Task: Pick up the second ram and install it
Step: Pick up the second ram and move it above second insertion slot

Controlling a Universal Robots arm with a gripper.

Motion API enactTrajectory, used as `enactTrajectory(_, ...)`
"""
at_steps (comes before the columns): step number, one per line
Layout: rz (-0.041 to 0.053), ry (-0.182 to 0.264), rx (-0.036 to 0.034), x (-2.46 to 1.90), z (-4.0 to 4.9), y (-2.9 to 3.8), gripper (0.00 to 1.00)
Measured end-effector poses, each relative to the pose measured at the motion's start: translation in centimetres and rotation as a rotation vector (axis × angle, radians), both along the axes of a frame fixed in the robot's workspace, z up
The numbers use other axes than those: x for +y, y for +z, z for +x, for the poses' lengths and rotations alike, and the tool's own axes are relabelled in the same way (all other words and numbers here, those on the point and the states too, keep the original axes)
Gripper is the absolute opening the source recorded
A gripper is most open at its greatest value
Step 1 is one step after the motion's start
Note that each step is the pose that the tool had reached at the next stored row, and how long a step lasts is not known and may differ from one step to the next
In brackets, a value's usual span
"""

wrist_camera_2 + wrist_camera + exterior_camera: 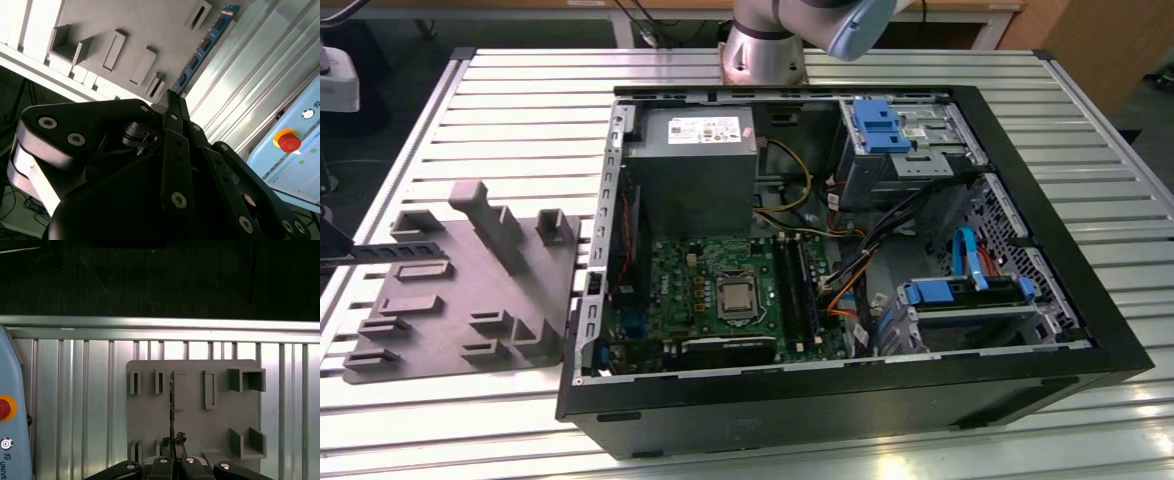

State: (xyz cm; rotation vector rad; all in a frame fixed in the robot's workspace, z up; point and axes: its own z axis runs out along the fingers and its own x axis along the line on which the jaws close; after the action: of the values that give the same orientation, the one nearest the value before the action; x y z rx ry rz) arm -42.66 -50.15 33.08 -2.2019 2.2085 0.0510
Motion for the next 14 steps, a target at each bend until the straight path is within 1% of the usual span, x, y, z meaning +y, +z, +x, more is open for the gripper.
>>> enactTrajectory(14, 0.0026, 0.000, -0.0005, 0.00, -0.01, 0.95, 0.12)
